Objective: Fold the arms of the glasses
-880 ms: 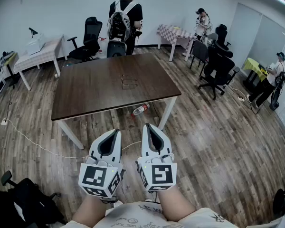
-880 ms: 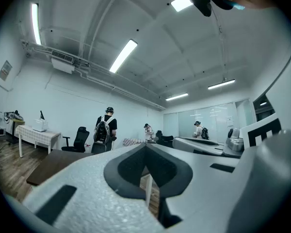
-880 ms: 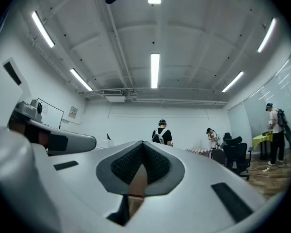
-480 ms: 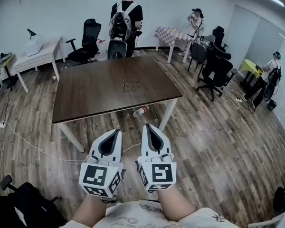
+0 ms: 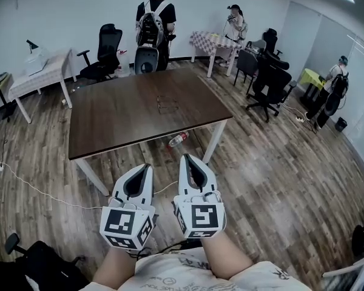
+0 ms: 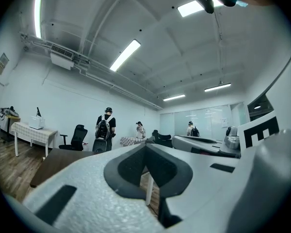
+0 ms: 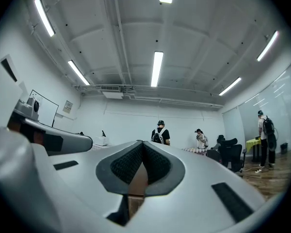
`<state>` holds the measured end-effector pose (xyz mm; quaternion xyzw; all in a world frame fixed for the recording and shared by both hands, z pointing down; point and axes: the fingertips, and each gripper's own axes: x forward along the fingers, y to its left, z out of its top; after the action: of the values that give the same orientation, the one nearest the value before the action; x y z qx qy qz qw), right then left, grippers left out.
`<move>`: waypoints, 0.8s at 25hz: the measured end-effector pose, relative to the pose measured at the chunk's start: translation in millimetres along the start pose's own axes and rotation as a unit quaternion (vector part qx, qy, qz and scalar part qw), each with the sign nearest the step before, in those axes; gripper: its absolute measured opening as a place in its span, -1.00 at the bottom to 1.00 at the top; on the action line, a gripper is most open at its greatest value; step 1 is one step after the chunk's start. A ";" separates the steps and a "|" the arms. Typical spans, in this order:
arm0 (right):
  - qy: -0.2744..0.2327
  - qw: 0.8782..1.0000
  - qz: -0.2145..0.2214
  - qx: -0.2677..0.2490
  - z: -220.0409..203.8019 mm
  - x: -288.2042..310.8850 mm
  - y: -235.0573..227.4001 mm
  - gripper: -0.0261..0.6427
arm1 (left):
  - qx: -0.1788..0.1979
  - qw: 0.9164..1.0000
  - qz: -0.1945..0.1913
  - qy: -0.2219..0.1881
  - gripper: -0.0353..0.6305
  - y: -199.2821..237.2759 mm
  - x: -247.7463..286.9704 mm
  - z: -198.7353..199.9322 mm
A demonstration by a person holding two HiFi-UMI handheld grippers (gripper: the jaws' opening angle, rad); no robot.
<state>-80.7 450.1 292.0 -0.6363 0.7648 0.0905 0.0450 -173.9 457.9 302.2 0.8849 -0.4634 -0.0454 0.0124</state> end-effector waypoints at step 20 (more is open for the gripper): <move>0.003 0.999 0.030 0.032 -53.6 154.6 -47.6 -0.88 | 0.012 1.000 0.023 0.004 -0.91 74.3 135.0 -21.0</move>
<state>-60.3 282.1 312.3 -0.6115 0.7862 0.0654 0.0605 -156.4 304.3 318.6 0.8740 -0.4846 -0.0359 0.0044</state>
